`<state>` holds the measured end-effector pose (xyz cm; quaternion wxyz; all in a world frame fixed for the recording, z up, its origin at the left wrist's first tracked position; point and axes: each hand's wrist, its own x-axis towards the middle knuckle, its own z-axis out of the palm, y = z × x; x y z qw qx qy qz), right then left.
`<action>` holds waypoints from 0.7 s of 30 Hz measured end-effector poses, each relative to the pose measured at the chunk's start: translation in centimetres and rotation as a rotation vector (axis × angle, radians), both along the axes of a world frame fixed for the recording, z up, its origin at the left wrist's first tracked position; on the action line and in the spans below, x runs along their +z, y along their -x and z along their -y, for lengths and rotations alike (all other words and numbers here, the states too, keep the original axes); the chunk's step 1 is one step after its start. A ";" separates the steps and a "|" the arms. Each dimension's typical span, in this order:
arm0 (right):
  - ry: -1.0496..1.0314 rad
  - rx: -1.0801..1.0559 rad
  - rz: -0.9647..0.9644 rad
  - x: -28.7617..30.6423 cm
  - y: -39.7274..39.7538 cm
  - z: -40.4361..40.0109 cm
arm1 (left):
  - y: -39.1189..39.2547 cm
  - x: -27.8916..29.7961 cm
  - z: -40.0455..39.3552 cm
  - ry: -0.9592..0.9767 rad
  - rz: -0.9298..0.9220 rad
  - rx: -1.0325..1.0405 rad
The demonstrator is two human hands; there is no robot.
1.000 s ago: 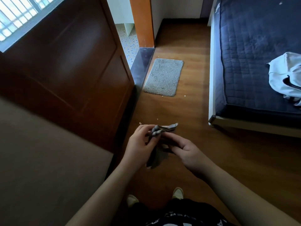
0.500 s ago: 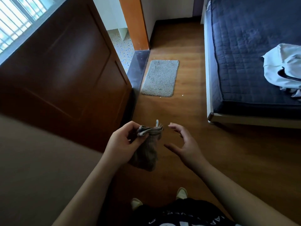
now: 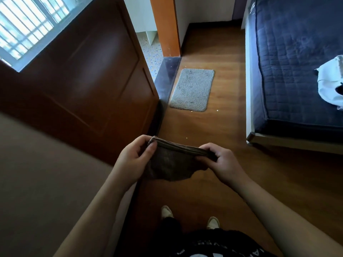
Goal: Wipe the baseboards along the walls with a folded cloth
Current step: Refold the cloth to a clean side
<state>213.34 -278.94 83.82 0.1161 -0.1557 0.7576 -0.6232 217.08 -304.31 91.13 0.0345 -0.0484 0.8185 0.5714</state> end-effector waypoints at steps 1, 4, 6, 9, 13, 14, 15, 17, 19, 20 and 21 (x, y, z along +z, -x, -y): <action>-0.002 -0.008 0.015 0.5 0.4 0.2 | 0.2 -0.4 0.8 -0.047 0.028 0.016; -0.077 0.057 0.065 1.9 1.8 1.1 | 1.0 -1.3 3.2 -0.194 0.063 0.063; -0.092 0.133 0.112 3.2 2.7 1.8 | 1.9 -1.6 4.7 -0.275 0.059 0.074; -0.081 0.232 0.177 5.1 4.1 3.2 | 3.2 -1.7 6.9 -0.400 0.068 0.065; -0.215 0.427 0.225 6.4 6.0 5.9 | 5.3 -0.8 9.7 -0.388 0.022 0.022; -0.280 0.447 0.220 6.6 6.4 6.6 | 5.8 -0.4 10.2 -0.341 0.004 -0.009; -0.357 0.454 0.209 6.7 6.8 7.5 | 6.3 0.0 10.5 -0.290 -0.013 -0.046; -0.500 0.447 0.173 6.8 7.1 9.3 | 7.5 0.6 10.8 -0.163 -0.043 -0.135; -0.571 0.392 0.037 6.5 7.2 11.2 | 8.5 1.1 10.6 -0.017 -0.073 -0.240; -0.555 0.346 -0.026 6.2 7.2 12.0 | 9.0 1.3 10.4 0.030 -0.096 -0.293; -0.512 0.302 -0.052 6.1 7.1 12.7 | 9.5 1.4 10.2 0.060 -0.120 -0.337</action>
